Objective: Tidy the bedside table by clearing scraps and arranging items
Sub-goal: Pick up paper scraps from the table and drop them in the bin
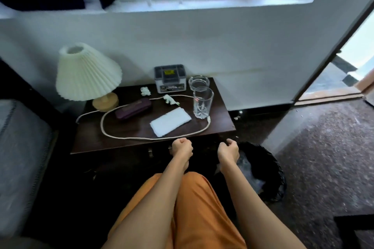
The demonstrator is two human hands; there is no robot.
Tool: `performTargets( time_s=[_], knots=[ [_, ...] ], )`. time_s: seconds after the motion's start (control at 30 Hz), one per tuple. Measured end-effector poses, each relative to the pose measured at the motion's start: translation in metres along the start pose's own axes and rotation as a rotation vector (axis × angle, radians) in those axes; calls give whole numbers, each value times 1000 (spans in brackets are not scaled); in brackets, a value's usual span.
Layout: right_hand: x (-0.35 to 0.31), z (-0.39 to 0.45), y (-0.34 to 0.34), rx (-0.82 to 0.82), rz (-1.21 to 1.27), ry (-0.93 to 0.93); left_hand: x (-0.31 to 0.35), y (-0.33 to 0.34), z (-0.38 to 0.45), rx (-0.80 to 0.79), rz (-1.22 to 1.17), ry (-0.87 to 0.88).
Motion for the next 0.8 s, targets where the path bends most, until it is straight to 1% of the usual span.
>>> performTargets(
  time_s=[0.17, 0.33, 0.5, 0.63, 0.8],
  knots=[
    [-33, -43, 48, -163, -94, -170, 36, -75, 4, 100, -67, 94],
    [-65, -73, 81, -256, -218, -357, 59, -121, 16, 176, 47, 184],
    [-94, -86, 102, -282, -303, -501, 87, -134, 10, 193, 103, 257],
    [-109, -84, 115, -293, -338, -559, 101, -133, 14, 186, 146, 324],
    [-119, -69, 125, -256, -329, -605, 112, -125, 26, 162, 283, 423]
  ],
)
Point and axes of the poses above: each hand's wrist, its own z-axis towards the middle knuckle, its own y-axis out of the palm, x = y × z, the point moved 3 cm from there along z, towards the middle knuckle, and after that the axes turned 2 degrees about -y, right-handed, at the moved point
